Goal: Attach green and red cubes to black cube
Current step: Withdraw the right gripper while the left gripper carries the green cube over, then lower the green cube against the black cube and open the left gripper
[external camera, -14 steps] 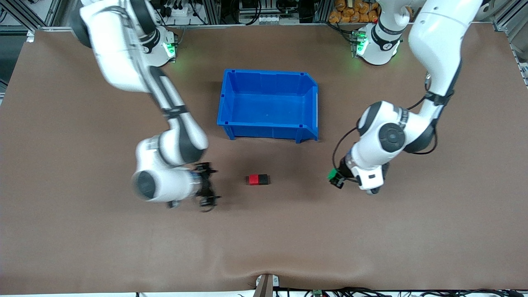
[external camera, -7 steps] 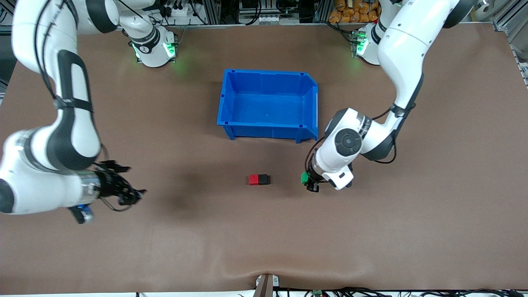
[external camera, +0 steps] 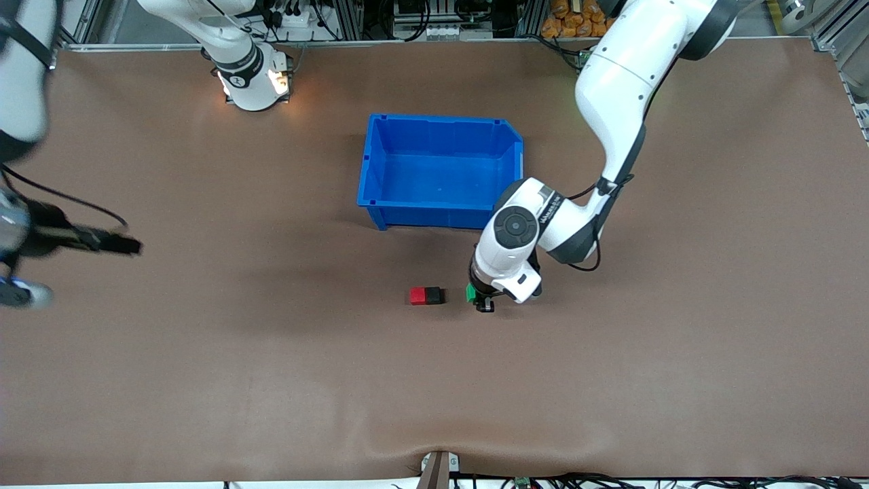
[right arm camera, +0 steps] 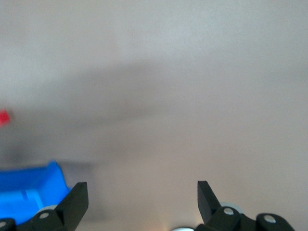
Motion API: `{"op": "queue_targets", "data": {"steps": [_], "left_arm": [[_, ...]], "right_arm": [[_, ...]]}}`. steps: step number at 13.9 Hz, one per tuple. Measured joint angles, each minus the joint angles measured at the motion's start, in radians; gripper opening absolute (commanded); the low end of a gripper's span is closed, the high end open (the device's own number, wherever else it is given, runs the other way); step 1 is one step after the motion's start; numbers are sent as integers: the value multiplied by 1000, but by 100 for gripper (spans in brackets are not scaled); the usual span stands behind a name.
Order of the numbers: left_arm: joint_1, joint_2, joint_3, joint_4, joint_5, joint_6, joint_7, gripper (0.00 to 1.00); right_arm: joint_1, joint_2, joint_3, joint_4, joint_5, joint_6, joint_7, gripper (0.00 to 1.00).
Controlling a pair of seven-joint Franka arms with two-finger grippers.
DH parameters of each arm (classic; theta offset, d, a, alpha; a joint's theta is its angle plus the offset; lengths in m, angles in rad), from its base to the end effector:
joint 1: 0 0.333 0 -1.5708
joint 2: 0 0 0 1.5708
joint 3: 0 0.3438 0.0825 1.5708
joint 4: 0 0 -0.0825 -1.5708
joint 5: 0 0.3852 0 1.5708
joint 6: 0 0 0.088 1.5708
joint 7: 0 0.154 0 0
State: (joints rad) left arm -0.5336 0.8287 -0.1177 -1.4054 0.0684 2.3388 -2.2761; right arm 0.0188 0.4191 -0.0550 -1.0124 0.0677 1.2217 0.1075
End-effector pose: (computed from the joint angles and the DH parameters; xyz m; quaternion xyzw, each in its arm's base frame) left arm 0.6226 -0.4491 0.1914 0.6874 0.7240 -0.0104 0.0567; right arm 0.6393 -0.0027 0.5801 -0.9924 0.0620 0.1052 0.0177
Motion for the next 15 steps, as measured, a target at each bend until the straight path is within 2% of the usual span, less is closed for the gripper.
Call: {"op": "queue_targets", "data": {"steps": [3,7,9,12,15], "left_arm": [[-35,50,18,66,0,0,-28,0],[-57,77,19,101,0,0,-68,0],[-68,95,23,127,0,1,-86,0],[-78,119,29,145,0,2,-90,0],[-79,142,31,147,0,2,-101,0]], "right_arm": [[-19,-150,1,-108,-3,-17,-53,100],[-19,-424,7,-497,-45,170,-56,100],[-30,-509,4,-634,-52,224,-56,100],[-38,-526,5,-667,-52,266,-62,100],[-37,-499,17,-606,-52,268,-64,100]]}}
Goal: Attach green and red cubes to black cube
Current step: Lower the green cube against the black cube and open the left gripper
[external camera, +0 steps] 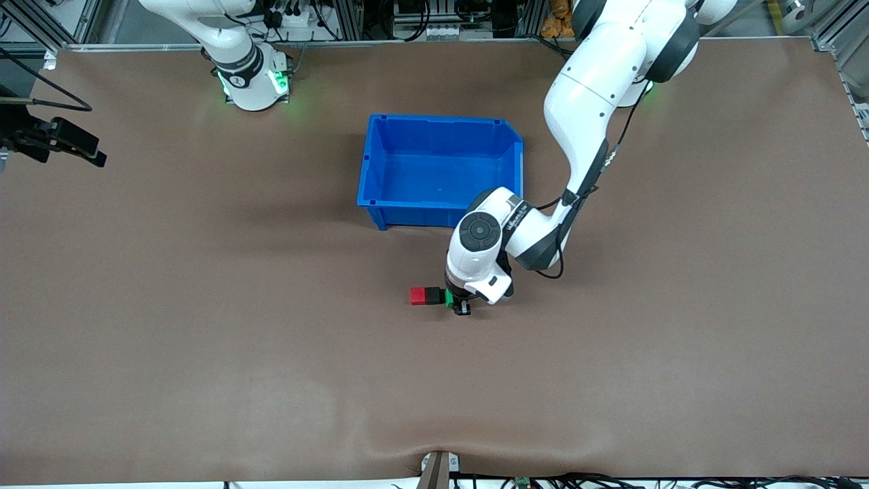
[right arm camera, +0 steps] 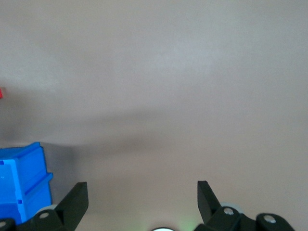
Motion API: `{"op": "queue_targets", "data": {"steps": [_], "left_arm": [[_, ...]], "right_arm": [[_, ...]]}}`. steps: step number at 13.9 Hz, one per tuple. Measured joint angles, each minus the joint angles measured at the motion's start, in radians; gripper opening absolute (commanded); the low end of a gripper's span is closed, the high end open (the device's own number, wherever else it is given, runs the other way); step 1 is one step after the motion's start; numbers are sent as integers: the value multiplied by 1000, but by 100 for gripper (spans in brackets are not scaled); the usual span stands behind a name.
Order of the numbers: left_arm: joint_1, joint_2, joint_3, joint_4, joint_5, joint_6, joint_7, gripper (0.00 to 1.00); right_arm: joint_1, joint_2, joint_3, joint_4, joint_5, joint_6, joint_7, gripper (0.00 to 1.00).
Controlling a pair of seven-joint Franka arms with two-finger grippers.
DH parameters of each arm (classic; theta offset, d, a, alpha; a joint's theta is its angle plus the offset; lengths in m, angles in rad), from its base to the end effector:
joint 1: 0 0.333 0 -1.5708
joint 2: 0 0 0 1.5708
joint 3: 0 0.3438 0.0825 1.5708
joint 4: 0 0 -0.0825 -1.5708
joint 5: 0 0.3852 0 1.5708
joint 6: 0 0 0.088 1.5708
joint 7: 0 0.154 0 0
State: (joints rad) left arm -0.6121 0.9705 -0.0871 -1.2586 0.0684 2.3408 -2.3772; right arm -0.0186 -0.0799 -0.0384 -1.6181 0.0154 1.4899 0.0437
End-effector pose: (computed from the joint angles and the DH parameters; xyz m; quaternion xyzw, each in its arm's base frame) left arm 0.6177 -0.4934 0.1472 0.6682 0.7417 -0.0070 0.0579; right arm 0.5168 -0.0278 0.6192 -0.9984 0.0498 0.0241 0.0094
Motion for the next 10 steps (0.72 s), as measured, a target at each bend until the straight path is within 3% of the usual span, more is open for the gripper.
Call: {"op": "queue_targets", "data": {"steps": [5,6,7,8,10], "left_arm": [[-12,3,0,2,0,0,-18,0],[-17,3,2,2,0,0,-19,22],[-20,3,3,3,0,0,-19,64],[-21,3,4,3,0,0,-19,100],[-21,4,10,2,0,0,-19,100]], "right_arm": [[0,54,2,88,0,-52,0,100],[1,58,2,89,0,-52,0,100],[1,60,2,90,0,-52,0,100],[2,61,3,90,0,-52,0,100],[3,61,4,91,0,-53,0,100]]}}
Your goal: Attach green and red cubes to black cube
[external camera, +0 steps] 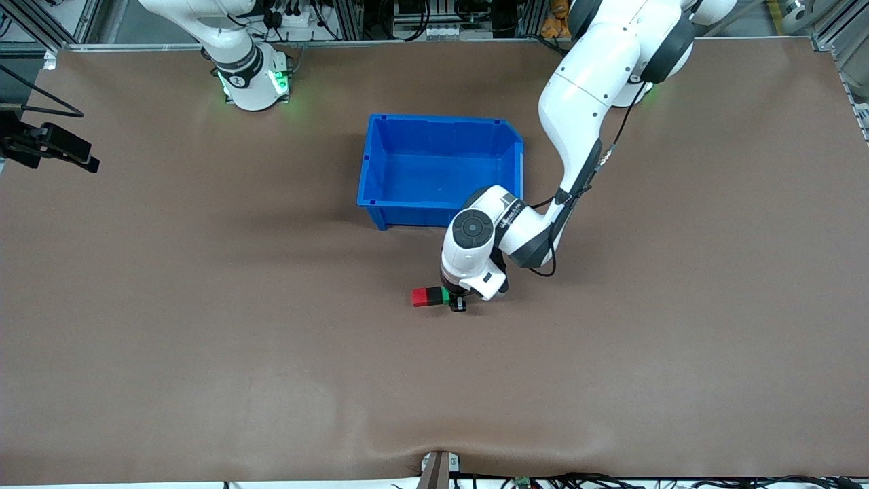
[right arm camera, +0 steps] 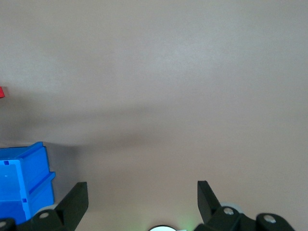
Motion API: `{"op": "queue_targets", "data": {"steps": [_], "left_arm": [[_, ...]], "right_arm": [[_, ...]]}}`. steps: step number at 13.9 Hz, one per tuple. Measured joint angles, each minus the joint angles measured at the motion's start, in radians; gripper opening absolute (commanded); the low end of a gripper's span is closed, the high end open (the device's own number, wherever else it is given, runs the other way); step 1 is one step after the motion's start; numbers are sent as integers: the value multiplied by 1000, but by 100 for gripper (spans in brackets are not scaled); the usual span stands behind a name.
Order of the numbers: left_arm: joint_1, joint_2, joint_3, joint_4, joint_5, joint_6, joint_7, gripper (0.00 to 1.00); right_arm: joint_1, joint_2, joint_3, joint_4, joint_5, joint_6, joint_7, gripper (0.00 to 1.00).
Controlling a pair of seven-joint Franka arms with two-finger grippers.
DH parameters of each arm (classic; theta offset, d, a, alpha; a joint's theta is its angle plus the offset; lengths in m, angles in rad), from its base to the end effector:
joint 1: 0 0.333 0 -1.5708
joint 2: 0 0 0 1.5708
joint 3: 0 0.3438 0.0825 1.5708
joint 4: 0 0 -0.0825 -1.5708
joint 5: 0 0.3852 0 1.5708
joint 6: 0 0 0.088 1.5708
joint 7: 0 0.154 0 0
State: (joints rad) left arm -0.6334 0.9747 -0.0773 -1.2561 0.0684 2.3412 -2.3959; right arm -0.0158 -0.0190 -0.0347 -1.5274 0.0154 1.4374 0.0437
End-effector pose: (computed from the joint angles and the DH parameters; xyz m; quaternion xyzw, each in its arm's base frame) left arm 0.6108 -0.5019 0.1447 0.6672 0.7427 -0.0041 0.0567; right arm 0.5316 -0.0245 0.6248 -0.9983 0.0463 0.0355 0.0081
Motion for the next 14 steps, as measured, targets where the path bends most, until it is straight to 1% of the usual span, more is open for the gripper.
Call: {"op": "queue_targets", "data": {"steps": [5,7,9,11,14], "left_arm": [[1,0,8,14,0,1,0,100],[2,-16,33,34,0,-7,4,100],[7,-59,60,45,2,-81,95,100],[10,-107,64,46,2,-176,221,100],[22,-165,87,46,3,-244,380,100]], "right_arm": [[0,1,0,0,0,-3,0,100],[0,2,0,0,0,-3,0,100],[0,2,0,0,0,-4,0,100],[0,2,0,0,0,-4,0,100],[0,3,0,0,0,-4,0,100]]}}
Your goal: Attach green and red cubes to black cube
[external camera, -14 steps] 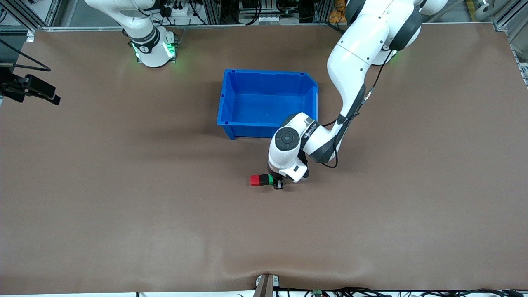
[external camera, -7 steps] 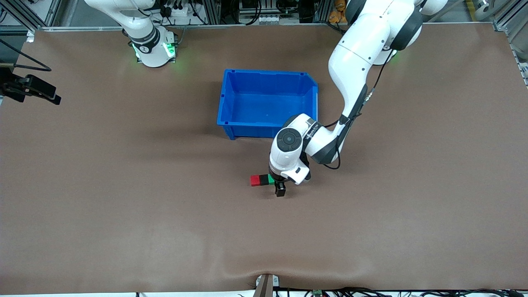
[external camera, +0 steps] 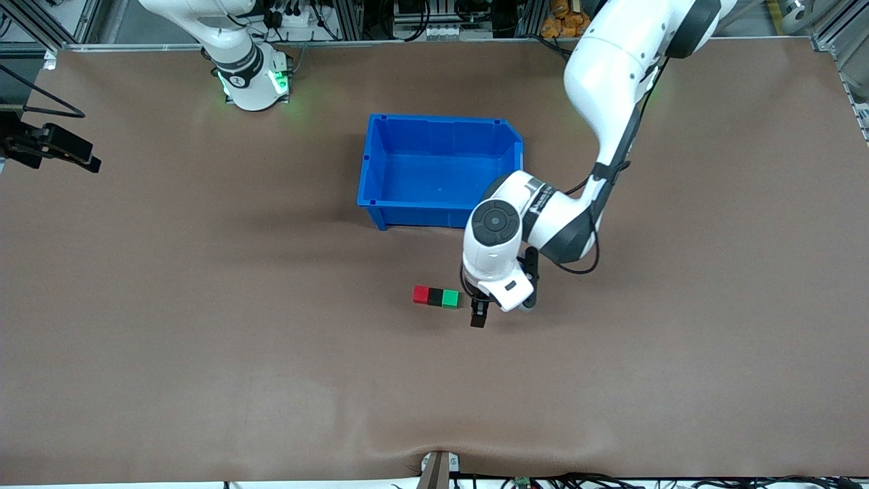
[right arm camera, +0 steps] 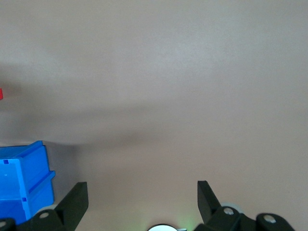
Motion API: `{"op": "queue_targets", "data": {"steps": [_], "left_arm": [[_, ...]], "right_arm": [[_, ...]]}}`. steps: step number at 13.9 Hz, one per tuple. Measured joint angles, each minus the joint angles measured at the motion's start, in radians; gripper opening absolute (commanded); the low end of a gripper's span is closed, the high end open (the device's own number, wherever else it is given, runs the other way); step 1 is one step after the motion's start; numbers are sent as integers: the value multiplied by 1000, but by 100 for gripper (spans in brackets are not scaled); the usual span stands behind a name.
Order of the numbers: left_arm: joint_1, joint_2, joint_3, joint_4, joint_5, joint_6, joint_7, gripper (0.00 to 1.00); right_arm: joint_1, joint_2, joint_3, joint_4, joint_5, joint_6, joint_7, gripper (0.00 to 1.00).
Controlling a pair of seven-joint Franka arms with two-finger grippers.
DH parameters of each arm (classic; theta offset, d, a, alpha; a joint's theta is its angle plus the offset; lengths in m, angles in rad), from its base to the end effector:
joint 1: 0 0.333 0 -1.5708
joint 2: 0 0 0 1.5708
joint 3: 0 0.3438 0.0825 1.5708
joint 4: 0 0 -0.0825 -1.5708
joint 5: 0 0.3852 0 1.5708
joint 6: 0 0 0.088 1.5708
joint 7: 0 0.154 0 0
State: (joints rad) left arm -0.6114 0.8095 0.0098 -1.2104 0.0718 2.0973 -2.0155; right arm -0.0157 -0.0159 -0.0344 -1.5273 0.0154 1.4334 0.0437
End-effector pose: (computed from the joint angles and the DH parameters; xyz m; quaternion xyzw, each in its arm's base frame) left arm 0.6525 -0.4426 0.2711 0.7712 0.6345 0.0440 0.0282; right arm 0.5318 -0.0243 0.6229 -0.9981 0.0461 0.0390 0.0081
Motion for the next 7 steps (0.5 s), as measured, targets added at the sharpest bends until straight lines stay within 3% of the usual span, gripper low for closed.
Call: {"op": "queue_targets", "data": {"steps": [7], "left_arm": [[240,-174,14,-10,11,-71,435,100]], "right_arm": [[1,1,1,0,0,-1,0,100]]}}
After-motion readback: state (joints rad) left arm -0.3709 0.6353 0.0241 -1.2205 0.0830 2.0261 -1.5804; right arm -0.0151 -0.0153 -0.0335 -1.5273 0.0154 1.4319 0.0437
